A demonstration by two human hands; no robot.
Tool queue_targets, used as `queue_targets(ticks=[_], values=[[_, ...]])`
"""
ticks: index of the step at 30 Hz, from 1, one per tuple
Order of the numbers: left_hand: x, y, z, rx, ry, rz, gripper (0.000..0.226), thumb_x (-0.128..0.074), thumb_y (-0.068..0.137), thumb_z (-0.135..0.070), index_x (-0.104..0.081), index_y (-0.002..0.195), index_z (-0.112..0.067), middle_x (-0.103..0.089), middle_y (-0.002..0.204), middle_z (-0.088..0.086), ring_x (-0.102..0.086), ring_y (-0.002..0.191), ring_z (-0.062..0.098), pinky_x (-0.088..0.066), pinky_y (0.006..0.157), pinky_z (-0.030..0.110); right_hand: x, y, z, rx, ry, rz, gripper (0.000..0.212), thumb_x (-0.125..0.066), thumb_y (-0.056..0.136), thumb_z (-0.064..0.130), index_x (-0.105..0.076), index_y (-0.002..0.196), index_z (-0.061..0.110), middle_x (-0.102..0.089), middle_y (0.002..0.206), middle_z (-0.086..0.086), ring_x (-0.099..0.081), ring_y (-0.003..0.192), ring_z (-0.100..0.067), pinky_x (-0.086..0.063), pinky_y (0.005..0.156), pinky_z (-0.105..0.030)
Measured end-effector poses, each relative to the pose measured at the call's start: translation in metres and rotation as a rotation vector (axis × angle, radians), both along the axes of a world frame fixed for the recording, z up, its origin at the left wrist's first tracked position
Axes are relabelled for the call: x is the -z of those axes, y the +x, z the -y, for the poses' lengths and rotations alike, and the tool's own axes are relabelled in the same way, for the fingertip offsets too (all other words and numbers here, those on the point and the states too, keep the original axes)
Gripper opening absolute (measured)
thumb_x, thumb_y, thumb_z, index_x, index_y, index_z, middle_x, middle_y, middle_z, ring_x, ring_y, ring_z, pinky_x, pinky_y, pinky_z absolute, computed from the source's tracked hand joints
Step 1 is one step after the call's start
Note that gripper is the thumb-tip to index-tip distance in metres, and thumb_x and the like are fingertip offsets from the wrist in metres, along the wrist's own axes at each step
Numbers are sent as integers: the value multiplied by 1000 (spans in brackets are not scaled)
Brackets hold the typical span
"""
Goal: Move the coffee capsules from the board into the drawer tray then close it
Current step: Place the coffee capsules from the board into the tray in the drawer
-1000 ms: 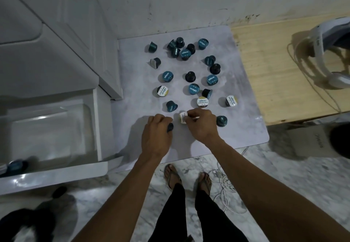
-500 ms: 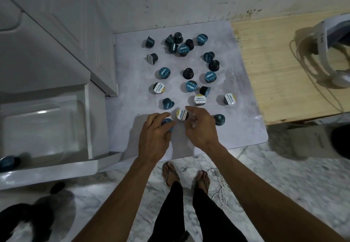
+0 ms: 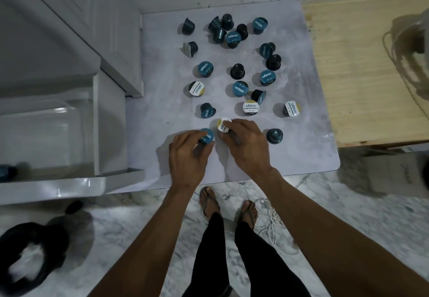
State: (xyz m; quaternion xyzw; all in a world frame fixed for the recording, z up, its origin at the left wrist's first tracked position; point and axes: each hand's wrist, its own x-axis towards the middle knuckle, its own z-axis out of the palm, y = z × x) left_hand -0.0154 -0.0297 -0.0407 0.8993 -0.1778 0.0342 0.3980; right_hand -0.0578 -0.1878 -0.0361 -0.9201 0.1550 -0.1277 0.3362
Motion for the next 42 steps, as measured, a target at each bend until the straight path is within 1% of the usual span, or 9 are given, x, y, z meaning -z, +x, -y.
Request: queue_targets(ticks=[5, 10, 16, 20, 25, 28, 31, 37, 42], values=[[-24, -7, 2, -28, -82, -29, 22, -78, 78, -12, -72, 99, -7, -73, 100, 6, -65, 93, 24, -55, 83, 43, -16, -3, 3, 17, 123, 93, 22, -75, 84, 18, -73, 103, 8, -71, 100, -9, -65, 91, -27, -55, 74, -38], [-102, -9, -18, -40, -165, 30, 27, -82, 77, -17, -73, 102, -12, -72, 105, 0, -63, 97, 13, -51, 83, 21, -72, 2, -10, 34, 243, 245, 20, -78, 82, 23, -73, 98, 12, -72, 95, -1, -65, 75, -15, -53, 56, -35], [-205, 17, -97, -157, -171, 93, 29, -86, 71, -17, -74, 97, -17, -68, 96, -15, -57, 79, -11, -43, 68, 6, -159, 33, -64, -58, 448, 271, 17, -80, 79, 26, -74, 94, 20, -71, 89, 5, -65, 74, -9, -54, 57, -36], [-236, 54, -174, -225, -74, 30, 26, -87, 69, -24, -74, 92, -22, -70, 89, -12, -58, 72, -13, -43, 63, 4, -191, 62, -122, -216, 438, 303, 15, -81, 78, 20, -75, 91, 19, -72, 90, 6, -67, 75, -10, -53, 55, -29], [-229, 107, -282, -103, 137, -126, 23, -87, 68, -16, -74, 87, -13, -66, 79, -17, -58, 71, -15, -42, 59, 2, -182, 99, -206, -419, 383, 161, 18, -83, 76, 19, -76, 93, 17, -72, 87, 7, -66, 73, -9, -47, 64, -10], [-211, 136, -331, -4, 276, -244, 21, -87, 67, -18, -73, 82, -12, -67, 76, -10, -60, 65, -1, -40, 61, -1, -164, 119, -251, -469, 359, -4, 17, -83, 76, 18, -76, 91, 16, -73, 87, 5, -66, 73, -9, -52, 70, -17], [-191, 162, -358, 128, 396, -338, 21, -87, 67, -22, -72, 81, -17, -65, 76, -13, -58, 70, -3, -40, 59, 5, -149, 138, -284, -529, 296, -156, 16, -82, 76, 17, -75, 90, 14, -74, 86, 4, -65, 73, -6, -52, 72, -18], [-148, 199, -371, 333, 362, -579, 23, -91, 58, -11, -74, 74, -14, -72, 74, 1, -68, 72, 18, -58, 68, 30, -128, 168, -319, -601, 156, -441, 16, -79, 78, 23, -74, 92, 17, -63, 76, 15, -61, 71, -4, -46, 62, -16], [-128, 209, -368, 411, 403, -649, 25, -92, 55, -11, -75, 72, -17, -73, 76, 0, -68, 75, 15, -57, 71, 28, -108, 186, -332, -660, 82, -565, 21, -79, 77, 23, -73, 96, 19, -69, 89, 1, -63, 81, -14, -51, 70, -28]])
